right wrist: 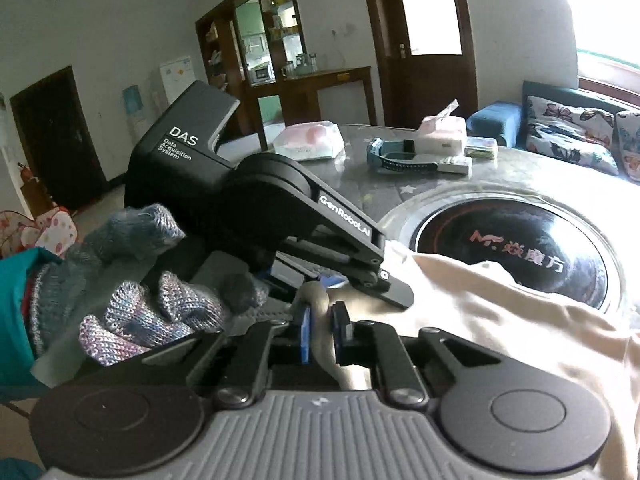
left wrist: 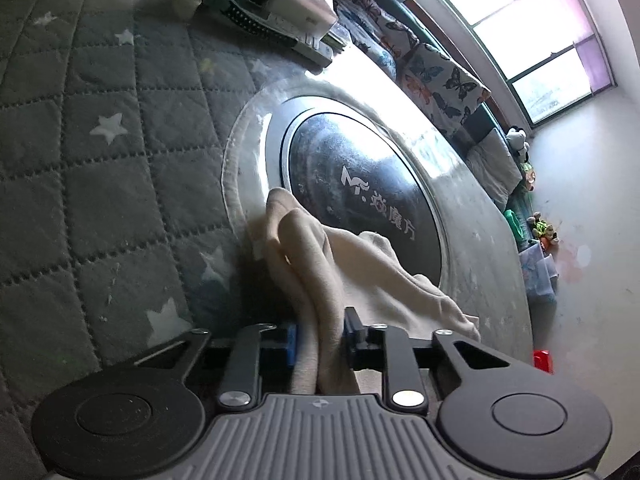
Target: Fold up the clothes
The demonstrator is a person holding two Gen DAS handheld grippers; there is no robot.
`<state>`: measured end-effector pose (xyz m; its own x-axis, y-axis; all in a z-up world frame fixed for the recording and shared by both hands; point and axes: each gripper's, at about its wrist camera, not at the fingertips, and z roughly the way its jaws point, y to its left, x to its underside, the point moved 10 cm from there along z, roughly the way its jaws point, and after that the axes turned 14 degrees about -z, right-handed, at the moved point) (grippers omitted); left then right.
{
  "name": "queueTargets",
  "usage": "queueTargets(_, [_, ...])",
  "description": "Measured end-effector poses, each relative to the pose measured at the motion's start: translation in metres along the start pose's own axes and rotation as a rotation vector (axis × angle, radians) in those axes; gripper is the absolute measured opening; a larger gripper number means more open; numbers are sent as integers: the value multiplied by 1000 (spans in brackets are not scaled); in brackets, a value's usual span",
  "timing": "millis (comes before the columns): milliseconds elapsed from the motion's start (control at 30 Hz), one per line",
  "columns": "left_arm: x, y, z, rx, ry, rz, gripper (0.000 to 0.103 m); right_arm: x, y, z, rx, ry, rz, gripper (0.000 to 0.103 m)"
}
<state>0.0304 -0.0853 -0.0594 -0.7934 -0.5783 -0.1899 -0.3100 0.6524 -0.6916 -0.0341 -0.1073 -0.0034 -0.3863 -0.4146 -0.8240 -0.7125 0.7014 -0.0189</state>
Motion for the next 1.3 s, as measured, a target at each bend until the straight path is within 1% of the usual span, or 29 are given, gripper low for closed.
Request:
queueTargets(33, [0, 0, 0, 0, -2, 7, 22, 2, 0, -2, -2, 2, 7, 15])
queueTargets(67, [0, 0, -1, 0, -5, 14, 21, 4, -2, -3, -1, 2, 11, 16])
queueTargets(200, [1, -1, -1, -6, -7, 26, 21, 14, -21, -21, 57, 3, 39, 20])
queueTargets(300, [2, -3, -1, -15, -16, 47, 21, 26, -51, -39, 150, 16, 70, 21])
queueTargets(500, [1, -4, 1, -22, -17, 65, 21, 59, -128, -68, 364, 76, 168, 23])
queueTargets(567, [2, -4, 2, -28, -20, 75, 22, 70, -151, -75, 421, 92, 198, 30])
queueTargets(600, [2, -5, 2, -31, -21, 80, 22, 75, -160, -78, 445, 97, 210, 35])
queueTargets(633, [2, -5, 2, -34, -23, 84, 22, 79, -168, -80, 468, 102, 222, 36])
queueTargets(800, [2, -6, 3, -42, -28, 104, 22, 99, -195, -76, 462, 105, 319, 37])
queueTargets(900, [3, -7, 4, -51, -34, 127, 22, 104, -197, -70, 455, 103, 344, 37])
queueTargets(967, [4, -8, 4, -56, -37, 144, 22, 106, -196, -66, 443, 97, 361, 35])
queueTargets(1033, [5, -9, 4, -61, -41, 162, 22, 106, -195, -65, 433, 88, 375, 31])
queueTargets(1067, [6, -10, 3, -66, -46, 173, 22, 107, -195, -64, 428, 83, 381, 28])
queueTargets(1100, [6, -11, 3, -71, -50, 184, 22, 107, -194, -63, 424, 78, 387, 16])
queueTargets(1133, [7, -12, 3, -75, -54, 198, 21, 105, -193, -66, 423, 69, 388, 13])
queueTargets(1300, [10, -24, -2, -81, -81, 272, 19, 96, -188, -78, 420, 21, 389, 10])
